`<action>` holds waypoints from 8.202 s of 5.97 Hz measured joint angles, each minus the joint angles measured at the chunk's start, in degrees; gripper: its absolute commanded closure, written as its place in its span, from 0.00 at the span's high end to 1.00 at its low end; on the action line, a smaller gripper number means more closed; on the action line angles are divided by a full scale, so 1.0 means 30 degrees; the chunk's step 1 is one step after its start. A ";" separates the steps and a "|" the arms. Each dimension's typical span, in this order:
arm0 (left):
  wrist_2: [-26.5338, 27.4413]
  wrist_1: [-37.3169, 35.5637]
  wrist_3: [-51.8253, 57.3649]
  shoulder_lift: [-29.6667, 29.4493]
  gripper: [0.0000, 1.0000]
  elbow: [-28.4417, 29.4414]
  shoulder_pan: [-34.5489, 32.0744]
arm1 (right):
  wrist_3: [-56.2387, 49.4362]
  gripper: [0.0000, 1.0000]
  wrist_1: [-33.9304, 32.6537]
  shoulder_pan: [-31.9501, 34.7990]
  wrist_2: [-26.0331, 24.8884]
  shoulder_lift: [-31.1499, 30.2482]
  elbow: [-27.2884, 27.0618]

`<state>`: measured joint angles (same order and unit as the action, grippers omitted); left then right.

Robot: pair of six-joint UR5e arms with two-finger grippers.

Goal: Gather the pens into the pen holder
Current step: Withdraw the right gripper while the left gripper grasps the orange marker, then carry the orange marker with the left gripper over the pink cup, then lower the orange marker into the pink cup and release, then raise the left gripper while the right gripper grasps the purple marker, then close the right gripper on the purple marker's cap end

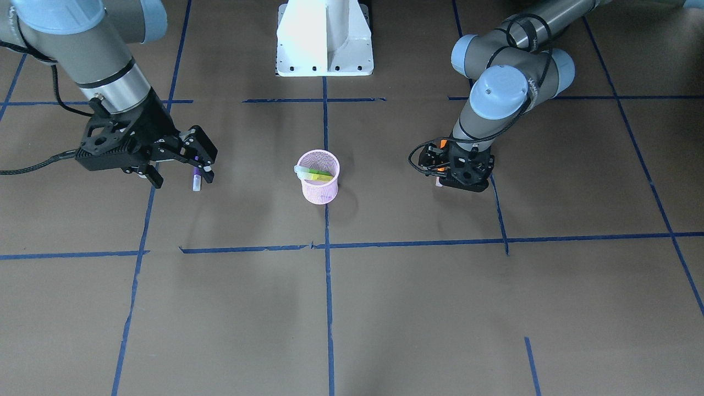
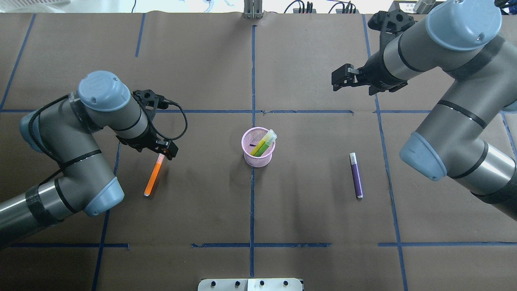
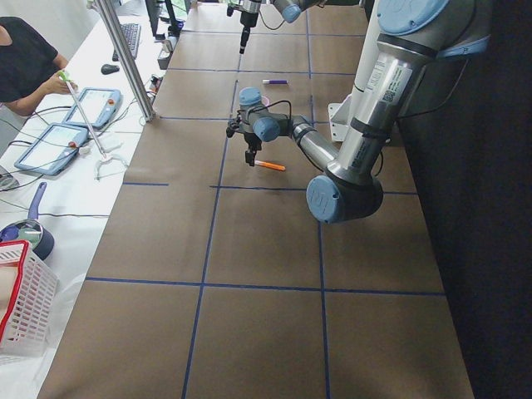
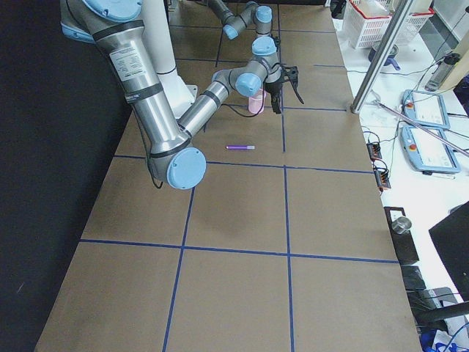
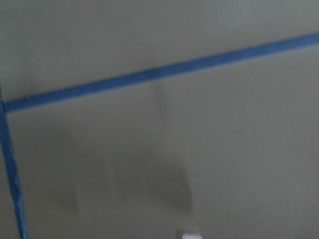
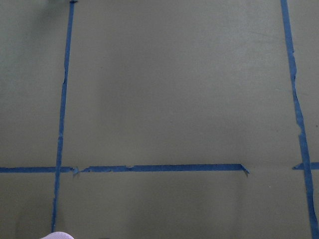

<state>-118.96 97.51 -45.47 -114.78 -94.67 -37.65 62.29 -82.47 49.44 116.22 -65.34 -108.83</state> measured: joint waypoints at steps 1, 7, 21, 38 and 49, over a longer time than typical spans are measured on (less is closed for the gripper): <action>-0.0413 -0.0313 0.0114 -0.0087 0.96 0.0406 0.0299 | -0.0016 1.00 -0.0007 0.0099 0.0272 -0.0129 0.0023; -0.0906 -0.2017 0.0965 -0.0165 0.00 -0.0078 0.0384 | 0.0059 1.00 0.0037 0.0075 0.0203 -0.0277 0.0030; 1.7862 0.5661 -0.9380 -0.3799 0.05 -0.2277 0.5843 | 0.0327 1.00 0.0215 -0.1003 -0.3708 -0.0553 0.0181; 1.4373 0.6878 -0.6863 -0.2082 1.00 -0.3356 0.3739 | -0.3399 0.73 -0.2333 -0.2321 0.4638 -0.0696 0.4749; 1.4442 0.6890 -0.6836 -0.2053 1.00 -0.3278 0.3765 | -0.3303 0.00 -0.2500 -0.3143 0.4796 -0.0877 0.5327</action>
<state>-75.63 118.18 -65.98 -120.94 -104.50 -26.35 52.38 -89.97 40.01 130.61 -67.97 -92.85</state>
